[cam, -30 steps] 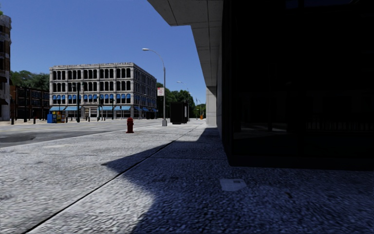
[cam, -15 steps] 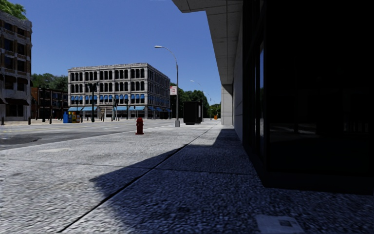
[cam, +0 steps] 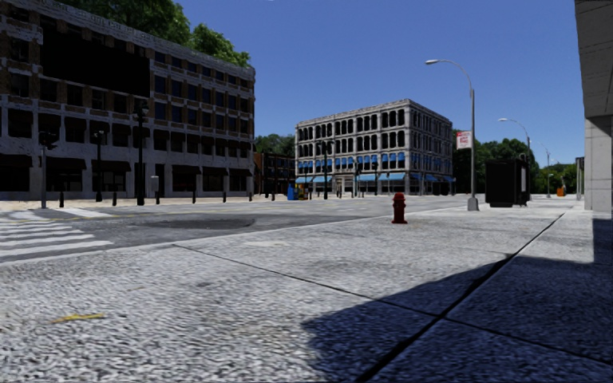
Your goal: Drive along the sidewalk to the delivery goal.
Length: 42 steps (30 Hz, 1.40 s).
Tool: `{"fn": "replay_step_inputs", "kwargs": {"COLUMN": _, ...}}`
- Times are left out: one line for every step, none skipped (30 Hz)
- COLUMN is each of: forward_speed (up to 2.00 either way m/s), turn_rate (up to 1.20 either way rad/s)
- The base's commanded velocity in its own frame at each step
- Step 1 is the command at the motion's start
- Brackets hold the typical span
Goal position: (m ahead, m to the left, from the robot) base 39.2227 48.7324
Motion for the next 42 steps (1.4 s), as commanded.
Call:
{"fn": "replay_step_inputs", "kwargs": {"forward_speed": 1.69, "turn_rate": 1.2}}
{"fn": "replay_step_inputs", "kwargs": {"forward_speed": 1.69, "turn_rate": 1.2}}
{"fn": "replay_step_inputs", "kwargs": {"forward_speed": 1.69, "turn_rate": 1.2}}
{"fn": "replay_step_inputs", "kwargs": {"forward_speed": 1.69, "turn_rate": 1.2}}
{"fn": "replay_step_inputs", "kwargs": {"forward_speed": 1.69, "turn_rate": 1.2}}
{"fn": "replay_step_inputs", "kwargs": {"forward_speed": 1.69, "turn_rate": 1.17}}
{"fn": "replay_step_inputs", "kwargs": {"forward_speed": 1.69, "turn_rate": 1.14}}
{"fn": "replay_step_inputs", "kwargs": {"forward_speed": 1.69, "turn_rate": 1.11}}
{"fn": "replay_step_inputs", "kwargs": {"forward_speed": 1.69, "turn_rate": 1.11}}
{"fn": "replay_step_inputs", "kwargs": {"forward_speed": 1.69, "turn_rate": 1.09}}
{"fn": "replay_step_inputs", "kwargs": {"forward_speed": 1.69, "turn_rate": 1.09}}
{"fn": "replay_step_inputs", "kwargs": {"forward_speed": 1.69, "turn_rate": 1.09}}
{"fn": "replay_step_inputs", "kwargs": {"forward_speed": 1.69, "turn_rate": 1.09}}
{"fn": "replay_step_inputs", "kwargs": {"forward_speed": 1.69, "turn_rate": 1.09}}
{"fn": "replay_step_inputs", "kwargs": {"forward_speed": 1.69, "turn_rate": 1.09}}
{"fn": "replay_step_inputs", "kwargs": {"forward_speed": 1.69, "turn_rate": 1.0}}
{"fn": "replay_step_inputs", "kwargs": {"forward_speed": 1.69, "turn_rate": 1.0}}
{"fn": "replay_step_inputs", "kwargs": {"forward_speed": 1.69, "turn_rate": 0.84}}
{"fn": "replay_step_inputs", "kwargs": {"forward_speed": 1.69, "turn_rate": 0.78}}
{"fn": "replay_step_inputs", "kwargs": {"forward_speed": 1.69, "turn_rate": 0.68}}
{"fn": "replay_step_inputs", "kwargs": {"forward_speed": 1.69, "turn_rate": 0.21}}
{"fn": "replay_step_inputs", "kwargs": {"forward_speed": 1.69, "turn_rate": 0.02}}
{"fn": "replay_step_inputs", "kwargs": {"forward_speed": 1.69, "turn_rate": 0.0}}
{"fn": "replay_step_inputs", "kwargs": {"forward_speed": 1.69, "turn_rate": 0.0}}
{"fn": "replay_step_inputs", "kwargs": {"forward_speed": 1.69, "turn_rate": 0.0}}
{"fn": "replay_step_inputs", "kwargs": {"forward_speed": 1.69, "turn_rate": 0.0}}
{"fn": "replay_step_inputs", "kwargs": {"forward_speed": 1.69, "turn_rate": 0.0}}
{"fn": "replay_step_inputs", "kwargs": {"forward_speed": 1.69, "turn_rate": 0.0}}
{"fn": "replay_step_inputs", "kwargs": {"forward_speed": 1.69, "turn_rate": 0.0}}
{"fn": "replay_step_inputs", "kwargs": {"forward_speed": 1.69, "turn_rate": 0.0}}
{"fn": "replay_step_inputs", "kwargs": {"forward_speed": 1.69, "turn_rate": 0.0}}
{"fn": "replay_step_inputs", "kwargs": {"forward_speed": 1.69, "turn_rate": 0.0}}
{"fn": "replay_step_inputs", "kwargs": {"forward_speed": 1.69, "turn_rate": 0.0}}
{"fn": "replay_step_inputs", "kwargs": {"forward_speed": 1.69, "turn_rate": 0.0}}
{"fn": "replay_step_inputs", "kwargs": {"forward_speed": 1.69, "turn_rate": 0.0}}
{"fn": "replay_step_inputs", "kwargs": {"forward_speed": 1.69, "turn_rate": 0.0}}
{"fn": "replay_step_inputs", "kwargs": {"forward_speed": 1.69, "turn_rate": 0.0}}
{"fn": "replay_step_inputs", "kwargs": {"forward_speed": 1.69, "turn_rate": 0.0}}
{"fn": "replay_step_inputs", "kwargs": {"forward_speed": 1.69, "turn_rate": 0.0}}
{"fn": "replay_step_inputs", "kwargs": {"forward_speed": 1.69, "turn_rate": 0.0}}
{"fn": "replay_step_inputs", "kwargs": {"forward_speed": 1.69, "turn_rate": 0.0}}
{"fn": "replay_step_inputs", "kwargs": {"forward_speed": 1.69, "turn_rate": 0.0}}
